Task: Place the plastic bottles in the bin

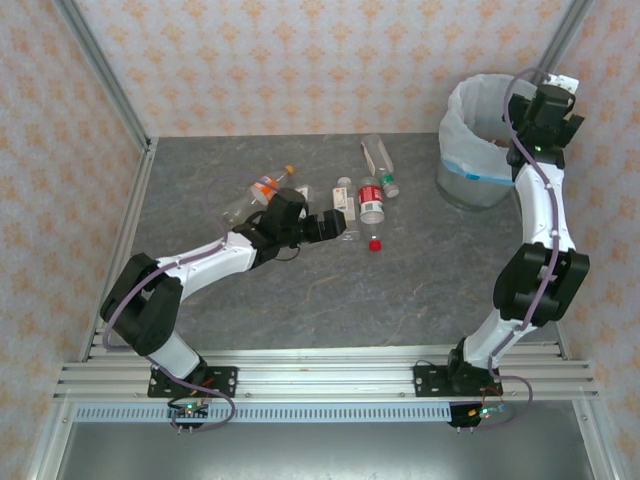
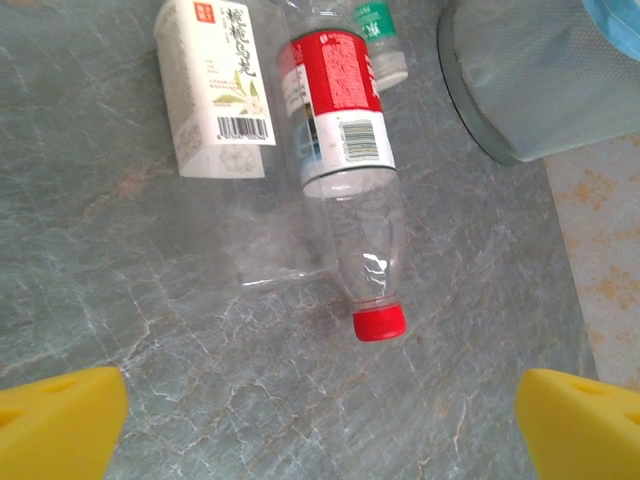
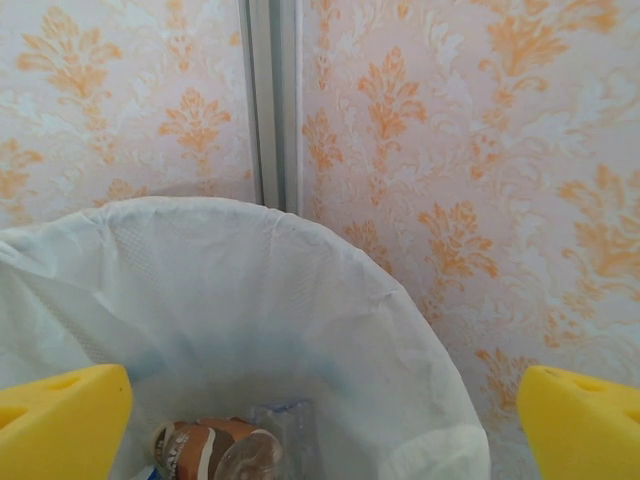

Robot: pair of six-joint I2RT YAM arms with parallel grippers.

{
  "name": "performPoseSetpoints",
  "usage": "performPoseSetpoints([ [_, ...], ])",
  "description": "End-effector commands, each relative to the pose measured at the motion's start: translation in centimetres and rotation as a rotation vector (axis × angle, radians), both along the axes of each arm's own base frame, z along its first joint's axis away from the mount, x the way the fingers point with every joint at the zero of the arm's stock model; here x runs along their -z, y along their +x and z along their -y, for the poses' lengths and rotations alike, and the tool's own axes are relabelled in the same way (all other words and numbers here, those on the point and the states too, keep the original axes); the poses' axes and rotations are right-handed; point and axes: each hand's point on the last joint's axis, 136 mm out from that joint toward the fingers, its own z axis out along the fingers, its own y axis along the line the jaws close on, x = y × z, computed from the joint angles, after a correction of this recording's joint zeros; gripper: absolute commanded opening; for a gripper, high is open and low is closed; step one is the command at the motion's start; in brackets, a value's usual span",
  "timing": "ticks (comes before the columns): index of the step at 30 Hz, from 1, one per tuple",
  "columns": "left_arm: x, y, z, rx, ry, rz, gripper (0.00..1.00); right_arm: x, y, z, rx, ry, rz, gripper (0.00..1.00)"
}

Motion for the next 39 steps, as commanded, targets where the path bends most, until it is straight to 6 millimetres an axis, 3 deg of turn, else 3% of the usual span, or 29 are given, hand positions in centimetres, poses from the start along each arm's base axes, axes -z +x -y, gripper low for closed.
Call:
performPoseSetpoints([
  [1,-1.7,-0.1,-1.6,-0.047,0.044,0.072,1.00,-3.1,-2.0,-1.2,-0.035,0.035,0.112,0.99],
  [9,-2.8,-0.1,-6.1,-0.222,0.154,0.135,1.00,-3.9,-5.6,-5.5,-0.174,0.165,0.198,0.99],
  [22,-3.4,-0.2,-11.7,-0.387,0.332,0.134,1.00,-0.3,-9.3,-18.3,-0.593,0.329,0.124,0.99],
  [32,-4.4,-0.1,-18.3,-0.336,0.551,0.080,1.00,1.6,-13.4,-25.4,-0.850,0.257,0.015,0.99],
  [39,-4.3,-0.1,-19.4,-0.201,0.532,-0.005,1.00,4.5,-14.9,-29.6,-1.012,0.312,-0.039,0.99],
])
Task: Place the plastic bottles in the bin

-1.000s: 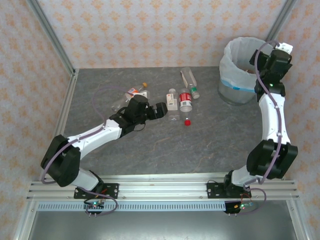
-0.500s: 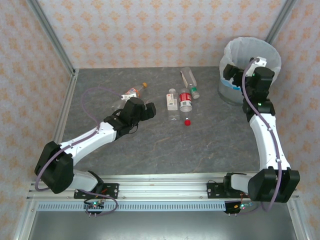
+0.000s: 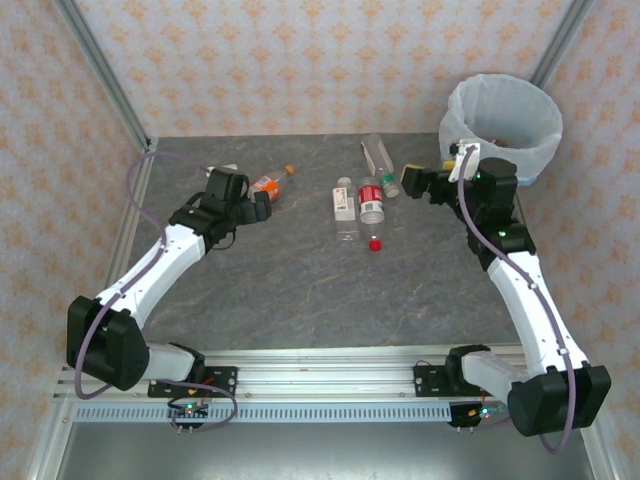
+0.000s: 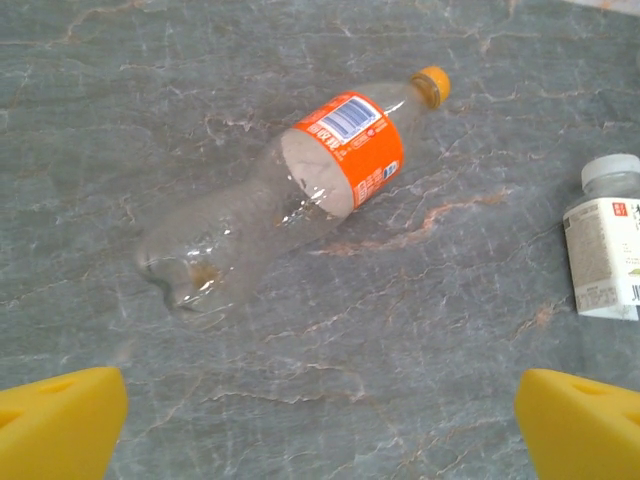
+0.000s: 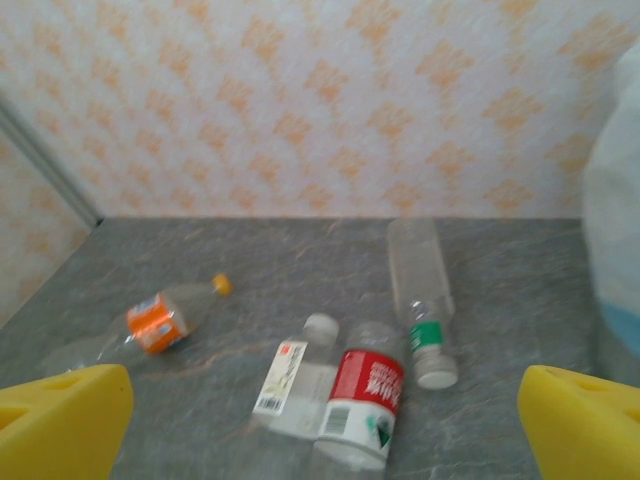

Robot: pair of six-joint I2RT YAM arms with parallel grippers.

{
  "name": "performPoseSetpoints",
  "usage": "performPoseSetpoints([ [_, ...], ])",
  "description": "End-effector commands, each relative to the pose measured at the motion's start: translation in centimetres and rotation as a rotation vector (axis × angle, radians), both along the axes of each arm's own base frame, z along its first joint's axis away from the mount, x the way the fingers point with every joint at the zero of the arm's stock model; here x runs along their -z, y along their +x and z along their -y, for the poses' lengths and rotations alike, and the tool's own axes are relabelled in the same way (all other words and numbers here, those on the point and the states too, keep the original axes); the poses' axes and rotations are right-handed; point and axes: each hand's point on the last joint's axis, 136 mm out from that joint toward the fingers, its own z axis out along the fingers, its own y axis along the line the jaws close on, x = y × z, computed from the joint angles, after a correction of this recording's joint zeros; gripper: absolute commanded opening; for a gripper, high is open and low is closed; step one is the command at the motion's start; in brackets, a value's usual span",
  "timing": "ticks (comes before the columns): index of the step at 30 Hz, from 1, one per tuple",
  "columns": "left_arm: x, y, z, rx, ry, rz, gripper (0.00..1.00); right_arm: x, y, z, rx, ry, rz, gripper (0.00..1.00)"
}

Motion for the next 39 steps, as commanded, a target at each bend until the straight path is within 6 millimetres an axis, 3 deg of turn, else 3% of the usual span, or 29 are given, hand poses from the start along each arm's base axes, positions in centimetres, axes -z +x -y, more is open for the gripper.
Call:
performPoseSetpoints([
  [1,0.0,-1.0,0.3,0.114,0.042,-0.081,1.00,1.1,-0.9,-2.0,-0.090,0.011,-0.005,0.99],
  [10,2.2,0.3,-2.4,0.121,0.136,-0.256,1.00,3.3,-1.0,-2.6,-0.086,0.037,-0.033,0.99],
  [17,4.3,2.2,-3.4,0.156,0.159,-0.338,1.00,3.5,-1.1,-2.2,-0.066,0.022,-0.019,0.99],
  [21,4.6,2.8,-2.5,0.310,0.181,-0.339,1.00,3.5,-1.2,-2.1,-0.060,0.019,-0.017,0.99],
  [28,4.4,4.2,-4.9,0.378,0.377,-0.333,1.00,4.0,-1.3,-1.6,-0.038,0.006,-0.017,0.99],
  [34,7.4,5.4,-5.4,0.484,0.466,-0.435,1.00,3.9,-1.1,-1.6,-0.032,0.020,-0.014,0.99],
  [39,9.4,7.0,-4.6,0.531,0.445,-0.465,0.99,3.7,-1.2,-1.5,-0.021,0.027,-0.016,0.99],
])
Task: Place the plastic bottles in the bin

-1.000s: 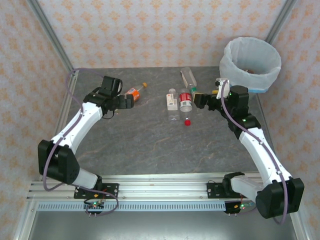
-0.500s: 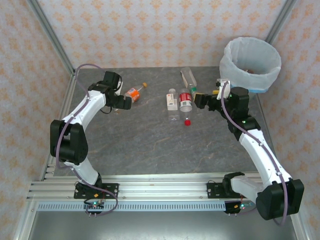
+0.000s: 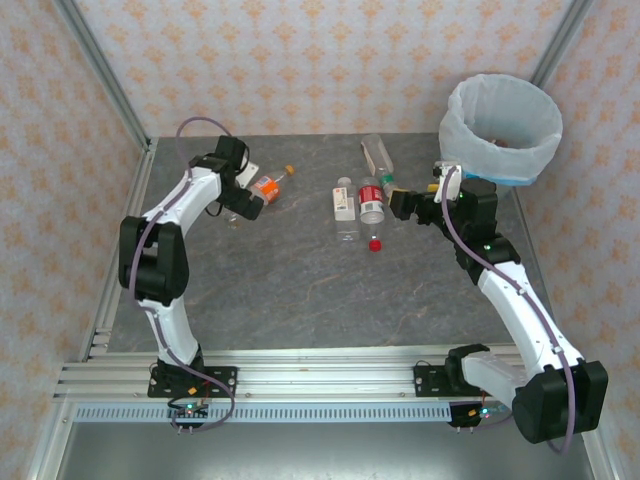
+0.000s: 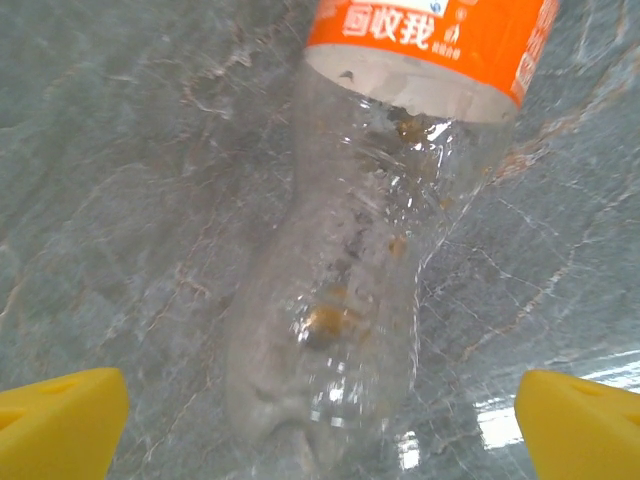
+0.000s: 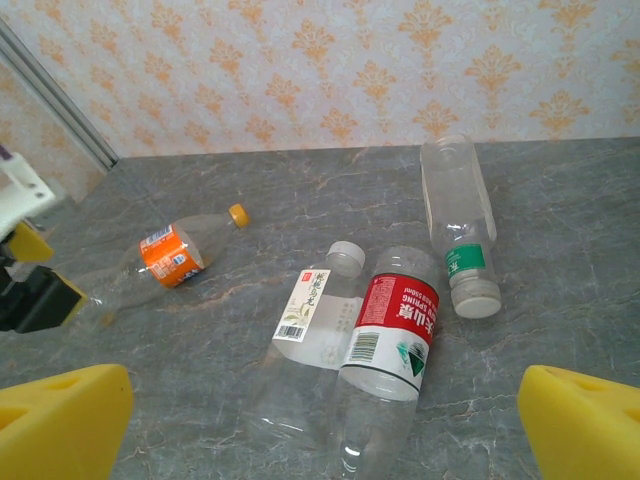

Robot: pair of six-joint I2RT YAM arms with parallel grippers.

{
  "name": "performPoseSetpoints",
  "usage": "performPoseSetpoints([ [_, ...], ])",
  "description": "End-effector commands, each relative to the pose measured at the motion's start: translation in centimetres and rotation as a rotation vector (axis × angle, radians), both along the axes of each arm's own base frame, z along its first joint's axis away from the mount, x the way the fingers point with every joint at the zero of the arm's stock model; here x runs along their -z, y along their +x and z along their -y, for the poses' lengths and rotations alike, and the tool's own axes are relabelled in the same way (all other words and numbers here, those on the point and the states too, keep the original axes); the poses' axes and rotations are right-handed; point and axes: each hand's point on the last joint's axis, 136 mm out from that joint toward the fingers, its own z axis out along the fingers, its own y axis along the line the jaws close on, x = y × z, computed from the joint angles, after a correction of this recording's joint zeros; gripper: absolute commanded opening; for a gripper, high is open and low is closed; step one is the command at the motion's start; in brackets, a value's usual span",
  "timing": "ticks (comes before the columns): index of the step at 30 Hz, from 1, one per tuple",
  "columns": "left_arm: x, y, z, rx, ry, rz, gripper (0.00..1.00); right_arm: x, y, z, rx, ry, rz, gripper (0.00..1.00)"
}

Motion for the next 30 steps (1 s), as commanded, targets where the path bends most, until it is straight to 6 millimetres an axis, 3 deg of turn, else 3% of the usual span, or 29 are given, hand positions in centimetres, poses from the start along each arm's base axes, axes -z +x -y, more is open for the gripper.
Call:
performPoseSetpoints([
  [1,0.5,0.3,-0.1,0.050,0.020,-0.042,0.99,-1.7,0.0,0.1,0.016,0.018,0.060,0.99],
  [6,2.4,0.0,1.3,0.079,-0.054,-0.112,0.98,-2.0,-0.2,0.3,0.028,0.019,0.067,0.99],
  [12,4.5,-0.5,1.2,0.083,-0.047,-0.159,0.96,-2.0,-0.2,0.6,0.038,-0.001,0.070,0.99],
  [30,5.9,0.4,-0.1,0.013,0.012,-0.076,0.81,-1.7,-0.3,0.8,0.043,-0.017,0.055,0.99],
])
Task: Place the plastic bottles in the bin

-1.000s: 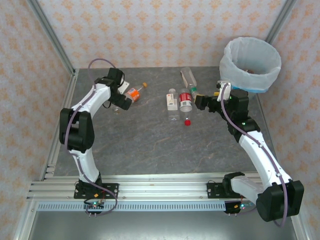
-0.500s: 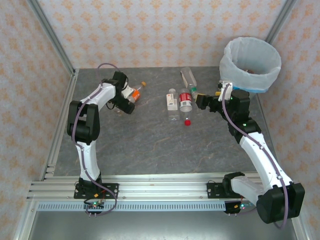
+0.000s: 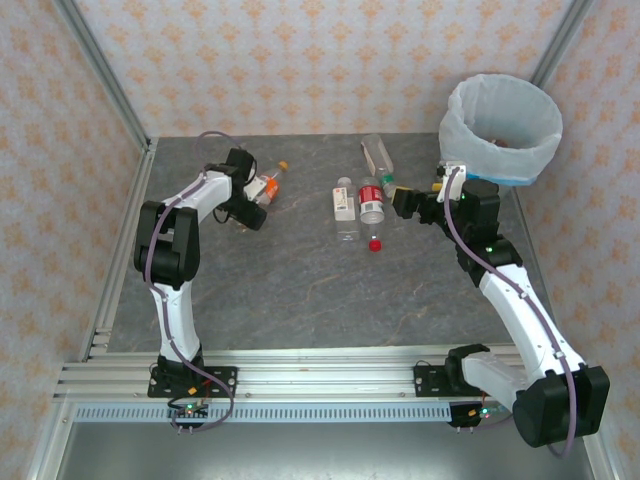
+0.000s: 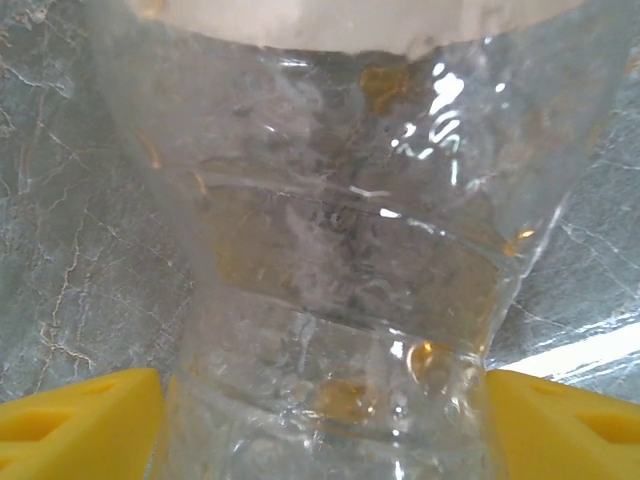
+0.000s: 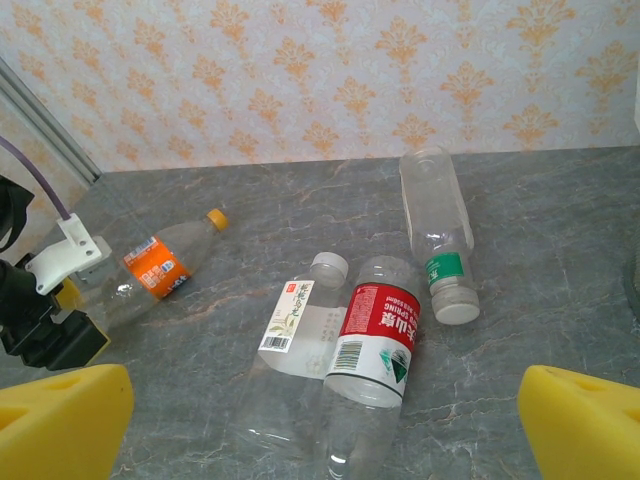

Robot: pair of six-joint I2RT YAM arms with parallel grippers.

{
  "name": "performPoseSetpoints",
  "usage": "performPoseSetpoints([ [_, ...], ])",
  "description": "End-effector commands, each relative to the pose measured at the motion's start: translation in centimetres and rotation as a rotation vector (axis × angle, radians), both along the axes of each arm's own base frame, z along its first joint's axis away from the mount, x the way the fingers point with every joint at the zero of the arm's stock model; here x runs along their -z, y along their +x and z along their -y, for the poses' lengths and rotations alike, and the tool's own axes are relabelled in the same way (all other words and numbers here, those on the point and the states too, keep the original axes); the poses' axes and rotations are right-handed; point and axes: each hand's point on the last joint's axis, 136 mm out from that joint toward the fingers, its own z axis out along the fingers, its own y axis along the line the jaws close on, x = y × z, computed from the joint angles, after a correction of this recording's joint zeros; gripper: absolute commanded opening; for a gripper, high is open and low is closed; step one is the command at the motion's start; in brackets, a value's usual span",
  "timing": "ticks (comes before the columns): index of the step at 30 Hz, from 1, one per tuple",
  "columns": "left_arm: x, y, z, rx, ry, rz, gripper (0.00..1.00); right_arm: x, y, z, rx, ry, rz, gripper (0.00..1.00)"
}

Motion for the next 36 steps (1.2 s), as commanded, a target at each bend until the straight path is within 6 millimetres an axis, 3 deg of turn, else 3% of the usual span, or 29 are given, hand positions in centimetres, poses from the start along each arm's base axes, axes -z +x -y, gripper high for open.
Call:
performPoseSetpoints([
  [1,0.1,0.4,-0.9,-0.035,0.031,0.025,0.80,-1.1,-0.3,0.0,0.000,-0.009,0.036,0.99],
  [5,0.7,0.3,-0.9,-0.039,0.053,0.020,0.77,-1.1,-0.2,0.0,0.003,-0.006,0.034,0.99],
  [11,0.0,0.9,-0.6,-0.085,0.038,0.087,0.59,-0.8,-0.2,0.0,0.002,-0.003,0.025,0.99],
  [16,-1.7,1.4,0.1,-0.130,0.017,0.180,0.44,-0.5,0.1,0.3,0.035,0.018,0.021,0.99],
  [20,-3.0,1.4,1.6,-0.160,0.006,0.255,0.32,-0.3,0.8,1.9,0.149,0.062,0.049,0.99],
  [21,-4.4,1.3,2.1,-0.161,-0.003,0.296,0.30,-0.3,0.9,2.2,0.169,0.072,0.055,0.99],
  [24,-5.5,0.7,3.9,-0.158,-0.038,0.340,0.14,0.0,1.0,2.3,0.185,0.093,0.048,0.99],
  [25,-6.0,0.5,4.5,-0.156,-0.056,0.355,0.02,0.2,1.1,2.2,0.177,0.096,0.040,0.99],
  [36,-10.6,-2.2,10.2,-0.196,-0.336,0.493,0.00,0.8,2.0,2.0,0.204,0.167,-0.003,0.99],
])
